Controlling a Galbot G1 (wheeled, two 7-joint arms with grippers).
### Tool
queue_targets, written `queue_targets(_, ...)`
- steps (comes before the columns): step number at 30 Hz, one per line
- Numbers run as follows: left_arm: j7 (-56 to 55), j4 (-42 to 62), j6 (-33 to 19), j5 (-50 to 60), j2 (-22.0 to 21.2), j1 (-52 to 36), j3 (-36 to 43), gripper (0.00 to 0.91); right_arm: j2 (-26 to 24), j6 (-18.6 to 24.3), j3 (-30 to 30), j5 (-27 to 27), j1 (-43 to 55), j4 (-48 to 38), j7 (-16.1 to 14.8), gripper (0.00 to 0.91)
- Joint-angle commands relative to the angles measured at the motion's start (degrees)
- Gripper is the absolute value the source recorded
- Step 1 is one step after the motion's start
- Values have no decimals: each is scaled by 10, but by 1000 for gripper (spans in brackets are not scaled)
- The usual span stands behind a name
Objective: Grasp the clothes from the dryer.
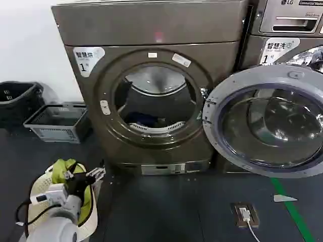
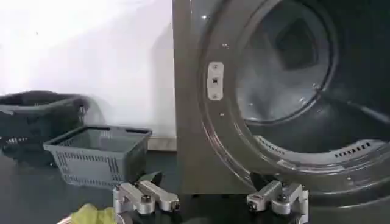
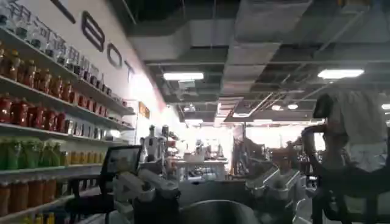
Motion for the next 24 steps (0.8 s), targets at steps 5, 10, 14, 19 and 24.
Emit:
queue_targets(5,1,-2,28,-2,1,3,-1,907,4,55,-16,18,1,-4,10,907)
queue_targets(10,1,-2,28,-2,1,2,0,907,5,51,-21,17,6,-4,9,907)
queue_targets(14,1,-2,28,-2,1,3,0,907,4,46,-21,20,6,-8,15,907)
queue_targets(19,1,-1,28,0,3,2,0,907,4,42,-23,20,7,-10,20,907)
queue_targets(24,1,-3,28,0,2,5,0,907,3,41,-24,21,9,-9,22,907)
